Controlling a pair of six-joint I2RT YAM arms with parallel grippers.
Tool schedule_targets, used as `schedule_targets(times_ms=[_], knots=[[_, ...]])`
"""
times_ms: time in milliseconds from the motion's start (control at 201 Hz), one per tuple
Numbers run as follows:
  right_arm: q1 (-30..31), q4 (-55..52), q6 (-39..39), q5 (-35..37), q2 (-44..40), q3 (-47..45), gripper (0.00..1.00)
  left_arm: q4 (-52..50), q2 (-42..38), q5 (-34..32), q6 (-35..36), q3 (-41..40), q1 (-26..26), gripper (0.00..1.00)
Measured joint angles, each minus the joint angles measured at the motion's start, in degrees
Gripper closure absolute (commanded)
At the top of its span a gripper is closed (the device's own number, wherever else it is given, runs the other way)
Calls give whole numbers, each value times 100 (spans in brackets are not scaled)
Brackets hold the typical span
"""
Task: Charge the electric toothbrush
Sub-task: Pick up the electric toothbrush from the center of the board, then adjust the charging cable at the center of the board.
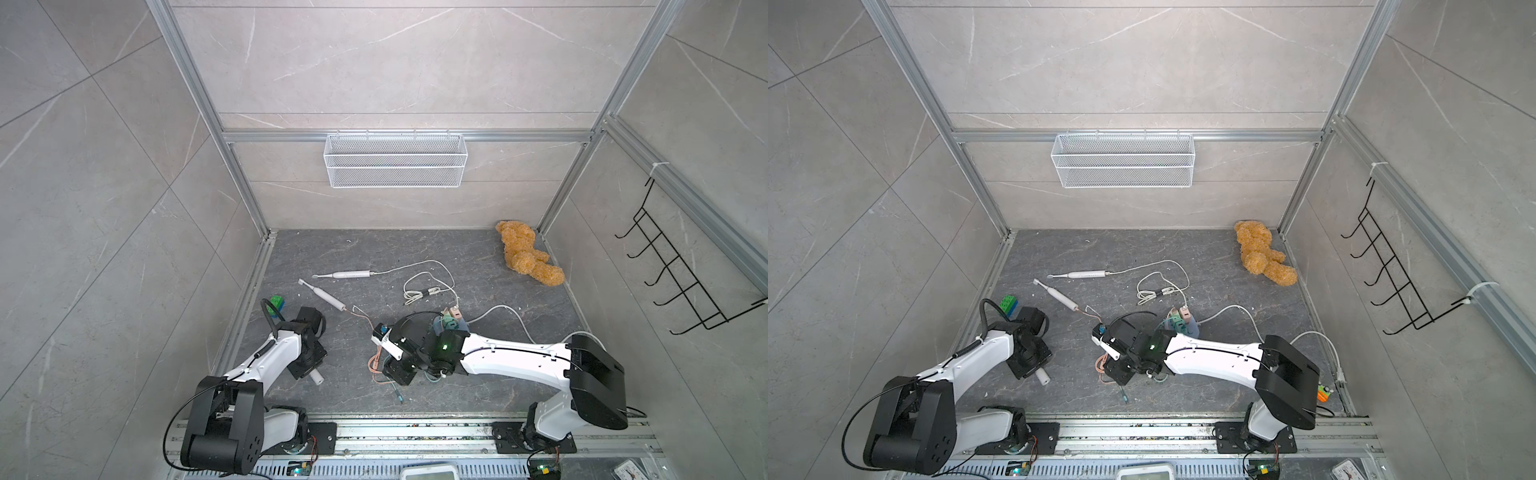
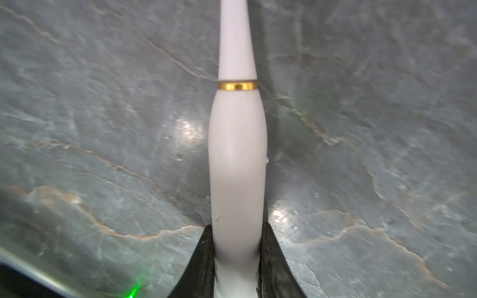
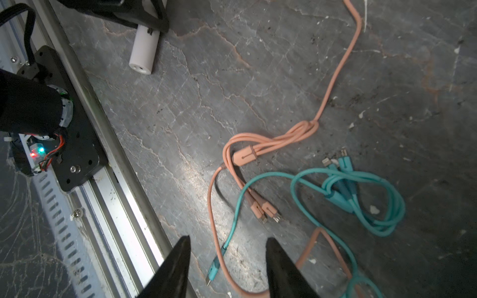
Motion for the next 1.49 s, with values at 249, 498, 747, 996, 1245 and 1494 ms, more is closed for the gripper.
schedule_targets(times_ms=[249, 498, 747, 996, 1245, 1494], knots=[[-39, -249, -9, -114, 903, 286, 52, 680, -232, 367, -13, -208, -157, 100], [-39, -514, 39, -81, 1176, 286, 54, 914, -501, 660, -11, -382, -190, 100], [-39, -627, 212, -50, 1327, 317, 60, 811, -1104, 911, -9, -461, -190, 100], [20, -675, 417, -70, 1353, 363, 59, 710, -1563, 957, -66, -415, -190, 100], [299, -791, 542, 52, 1368, 369, 74, 612, -1871, 960, -142, -337, -190, 100], [310, -1014, 680, 326, 1458, 522, 96, 577, -1982, 955, -162, -304, -190, 100]])
